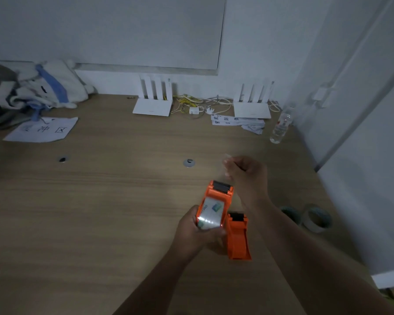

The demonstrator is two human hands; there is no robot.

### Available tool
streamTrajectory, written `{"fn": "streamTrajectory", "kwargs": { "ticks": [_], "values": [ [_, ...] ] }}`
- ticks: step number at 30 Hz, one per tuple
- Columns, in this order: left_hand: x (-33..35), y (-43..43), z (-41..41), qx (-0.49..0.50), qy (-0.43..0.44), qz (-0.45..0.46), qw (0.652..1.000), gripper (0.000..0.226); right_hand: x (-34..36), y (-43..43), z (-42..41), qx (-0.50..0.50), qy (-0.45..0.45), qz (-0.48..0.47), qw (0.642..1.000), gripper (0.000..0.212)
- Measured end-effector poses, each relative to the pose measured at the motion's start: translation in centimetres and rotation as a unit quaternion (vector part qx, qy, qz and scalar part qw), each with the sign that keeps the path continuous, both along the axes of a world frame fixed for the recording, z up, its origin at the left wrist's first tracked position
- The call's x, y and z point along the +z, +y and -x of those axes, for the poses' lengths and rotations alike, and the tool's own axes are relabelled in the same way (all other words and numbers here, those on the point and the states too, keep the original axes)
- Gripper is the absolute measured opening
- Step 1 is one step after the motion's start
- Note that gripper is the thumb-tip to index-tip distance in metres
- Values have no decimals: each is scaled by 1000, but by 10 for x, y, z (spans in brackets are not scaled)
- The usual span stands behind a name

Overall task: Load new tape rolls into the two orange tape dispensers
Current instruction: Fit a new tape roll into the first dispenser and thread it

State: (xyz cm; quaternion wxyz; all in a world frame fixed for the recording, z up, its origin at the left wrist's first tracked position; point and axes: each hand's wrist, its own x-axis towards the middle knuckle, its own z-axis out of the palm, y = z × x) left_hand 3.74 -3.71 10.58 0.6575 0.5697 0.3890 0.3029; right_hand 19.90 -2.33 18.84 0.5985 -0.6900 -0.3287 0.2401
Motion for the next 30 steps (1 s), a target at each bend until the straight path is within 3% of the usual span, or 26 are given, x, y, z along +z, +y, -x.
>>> {"fn": "streamTrajectory", "kwargs": {
  "ticks": [2,8,19,30],
  "values": [
    [-2,-2,2,-8,4,-13,1000,51,2,1,-1,2,-4,4,1000,17],
    [-4,-2,-3,68,21,-49,996,22,13,4,2,11,4,-54,998,17],
    [8,-2,2,42,13,-74,996,32,31,17,-7,-1,-20,-40,999,15],
    [24,5,-3,102,15,-81,991,20,36,16,-2,22,-85,-79,993,20]
  ]
}}
